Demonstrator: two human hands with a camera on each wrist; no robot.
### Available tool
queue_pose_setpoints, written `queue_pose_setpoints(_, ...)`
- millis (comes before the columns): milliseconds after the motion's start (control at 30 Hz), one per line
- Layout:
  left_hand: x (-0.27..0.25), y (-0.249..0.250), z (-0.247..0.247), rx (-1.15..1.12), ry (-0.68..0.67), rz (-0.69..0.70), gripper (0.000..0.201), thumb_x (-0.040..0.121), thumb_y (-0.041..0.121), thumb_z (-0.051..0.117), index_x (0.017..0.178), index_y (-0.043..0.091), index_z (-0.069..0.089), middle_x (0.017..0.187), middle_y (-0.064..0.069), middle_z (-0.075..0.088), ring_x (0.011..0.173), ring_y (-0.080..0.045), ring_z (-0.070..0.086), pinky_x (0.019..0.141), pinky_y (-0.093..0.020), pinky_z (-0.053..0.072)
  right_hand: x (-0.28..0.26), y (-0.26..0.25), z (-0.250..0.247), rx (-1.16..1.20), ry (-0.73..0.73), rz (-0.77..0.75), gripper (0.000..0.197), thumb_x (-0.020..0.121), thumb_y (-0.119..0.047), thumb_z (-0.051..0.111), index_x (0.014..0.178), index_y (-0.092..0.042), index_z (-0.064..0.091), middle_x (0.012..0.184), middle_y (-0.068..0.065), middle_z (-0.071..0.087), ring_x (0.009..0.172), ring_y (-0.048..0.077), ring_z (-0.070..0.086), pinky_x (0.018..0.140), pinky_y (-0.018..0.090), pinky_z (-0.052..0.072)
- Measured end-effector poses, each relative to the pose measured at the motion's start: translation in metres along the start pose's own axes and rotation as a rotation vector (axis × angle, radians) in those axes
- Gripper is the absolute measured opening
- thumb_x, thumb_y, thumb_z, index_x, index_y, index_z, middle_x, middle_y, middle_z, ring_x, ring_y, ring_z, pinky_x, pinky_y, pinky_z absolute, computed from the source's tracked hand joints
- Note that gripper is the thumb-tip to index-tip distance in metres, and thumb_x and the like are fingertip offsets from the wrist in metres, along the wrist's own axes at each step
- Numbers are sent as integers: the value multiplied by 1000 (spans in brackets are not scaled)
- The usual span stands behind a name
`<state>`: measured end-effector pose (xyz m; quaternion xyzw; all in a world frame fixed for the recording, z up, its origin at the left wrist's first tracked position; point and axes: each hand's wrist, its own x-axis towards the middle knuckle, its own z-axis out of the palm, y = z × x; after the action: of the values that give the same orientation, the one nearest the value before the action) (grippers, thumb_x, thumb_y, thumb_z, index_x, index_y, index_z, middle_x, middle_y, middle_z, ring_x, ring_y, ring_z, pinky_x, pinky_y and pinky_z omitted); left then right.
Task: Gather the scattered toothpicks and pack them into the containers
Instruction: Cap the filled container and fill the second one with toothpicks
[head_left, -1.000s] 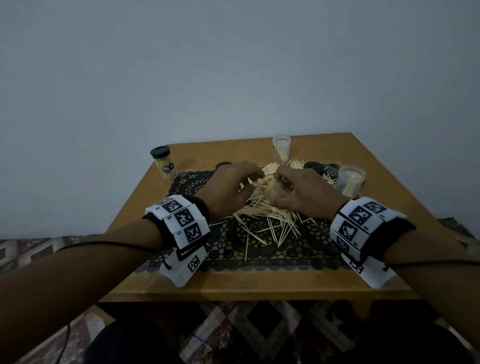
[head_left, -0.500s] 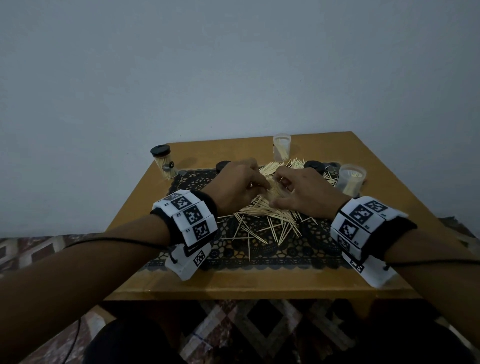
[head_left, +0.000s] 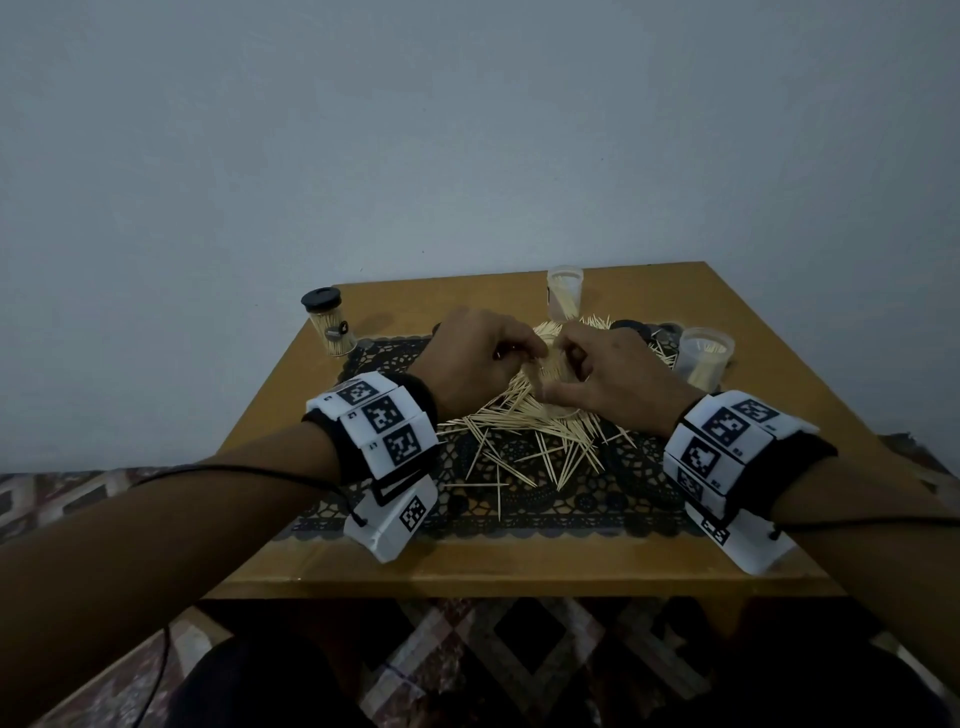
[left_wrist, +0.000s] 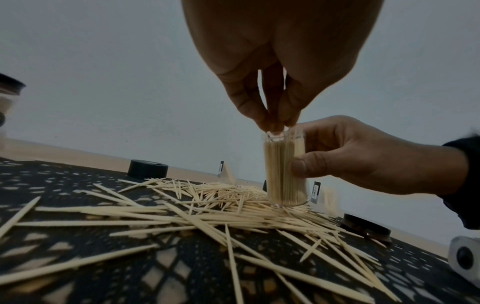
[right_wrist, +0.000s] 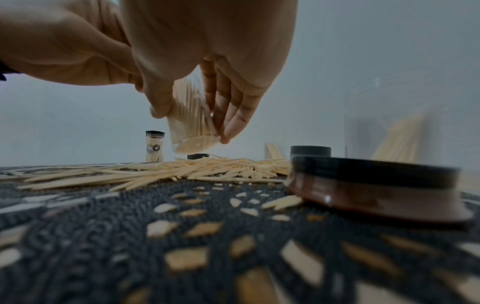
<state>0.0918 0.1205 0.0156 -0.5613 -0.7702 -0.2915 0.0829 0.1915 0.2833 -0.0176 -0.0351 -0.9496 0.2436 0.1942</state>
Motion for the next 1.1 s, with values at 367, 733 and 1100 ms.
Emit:
queue_pose_setpoints(367,-46,-54,-32,388,-718,-500,63,96,54,37,143,13,32,143,-15,40,126,-28,43,106,-41,37,2,5,-1,-112,26,59,47,79,-43,76,106,-10,57,83,-3,55,74,16,52,59,27,33)
queue_pose_setpoints(733,-61,-46,-13,-33,-712,-618,47,101,35,40,141,10,32,148,-7,35,140,-31,29,114,-42,27,2,3,-1,-103,15,65,50,78,-42,77,109,-9,57,86,-3,56,77,16,54,60,27,36)
queue_pose_setpoints(1100,-30,-57,-19,238,-577,-318,54,89,0,49,142,12,43,146,-8,42,134,-24,38,110,-33,31,1,2,-2,-103,-4,74,51,79,-43,75,113,-9,56,91,-1,57,79,15,53,60,23,35)
